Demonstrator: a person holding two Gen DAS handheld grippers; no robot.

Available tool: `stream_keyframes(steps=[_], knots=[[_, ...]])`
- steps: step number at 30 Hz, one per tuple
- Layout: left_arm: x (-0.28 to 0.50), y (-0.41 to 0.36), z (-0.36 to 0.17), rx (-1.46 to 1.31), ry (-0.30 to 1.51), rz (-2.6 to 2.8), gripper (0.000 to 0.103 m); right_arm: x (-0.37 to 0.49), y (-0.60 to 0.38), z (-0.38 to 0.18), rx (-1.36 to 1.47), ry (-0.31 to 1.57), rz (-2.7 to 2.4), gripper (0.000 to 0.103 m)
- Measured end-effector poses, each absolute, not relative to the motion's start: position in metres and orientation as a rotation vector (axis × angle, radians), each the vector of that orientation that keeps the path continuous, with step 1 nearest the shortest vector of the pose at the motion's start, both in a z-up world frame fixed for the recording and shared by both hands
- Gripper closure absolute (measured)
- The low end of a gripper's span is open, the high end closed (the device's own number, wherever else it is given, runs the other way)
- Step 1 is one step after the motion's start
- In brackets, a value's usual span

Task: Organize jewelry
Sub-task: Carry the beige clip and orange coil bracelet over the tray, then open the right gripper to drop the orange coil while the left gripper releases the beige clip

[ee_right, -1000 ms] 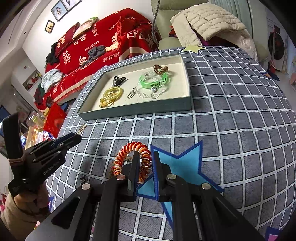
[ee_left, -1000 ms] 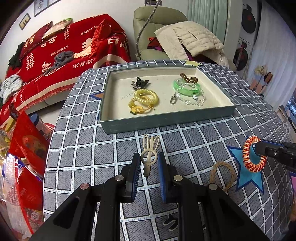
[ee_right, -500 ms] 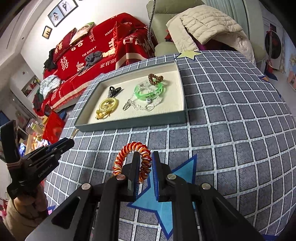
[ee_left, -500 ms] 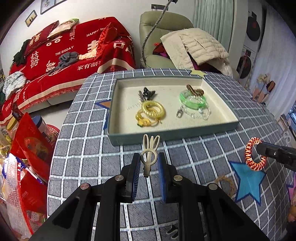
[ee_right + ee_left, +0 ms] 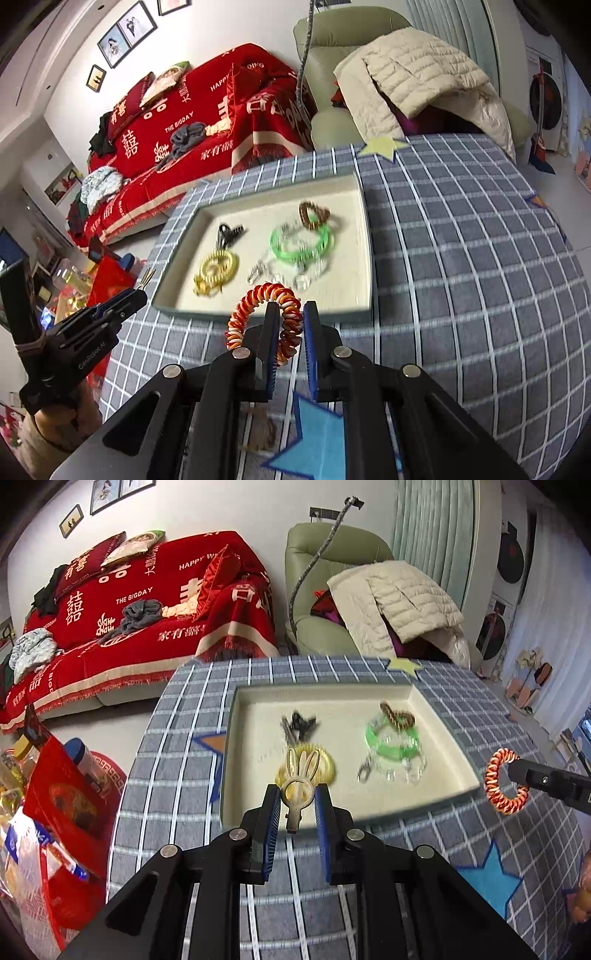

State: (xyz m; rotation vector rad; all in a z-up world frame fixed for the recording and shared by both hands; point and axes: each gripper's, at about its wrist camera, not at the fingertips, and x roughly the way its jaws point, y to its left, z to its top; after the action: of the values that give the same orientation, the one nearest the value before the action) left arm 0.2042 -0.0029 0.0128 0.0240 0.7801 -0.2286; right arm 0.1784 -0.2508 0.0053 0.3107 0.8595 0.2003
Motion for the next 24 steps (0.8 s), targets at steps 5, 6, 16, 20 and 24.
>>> stream_keyframes(steps=[5, 6, 16, 20, 24], knots=[[0.228, -0.01, 0.023, 0.03, 0.753, -0.218, 0.063, 0.204, -0.25, 0.009, 0.315, 0.857, 0.193, 0.089], [0.234, -0.011, 0.024, 0.032, 0.75, -0.211, 0.063, 0.208, -0.249, 0.009, 0.31, 0.858, 0.188, 0.089], [0.276, -0.014, 0.014, 0.02, 0.764, -0.143, 0.063, 0.253, -0.24, 0.004, 0.259, 0.851, 0.163, 0.089], [0.278, -0.023, -0.008, 0.049, 0.798, -0.136, 0.063, 0.261, -0.235, -0.01, 0.245, 0.874, 0.16, 0.089], [0.28, -0.03, -0.026, 0.059, 0.832, -0.142, 0.063, 0.265, -0.231, -0.025, 0.235, 0.904, 0.163, 0.089]])
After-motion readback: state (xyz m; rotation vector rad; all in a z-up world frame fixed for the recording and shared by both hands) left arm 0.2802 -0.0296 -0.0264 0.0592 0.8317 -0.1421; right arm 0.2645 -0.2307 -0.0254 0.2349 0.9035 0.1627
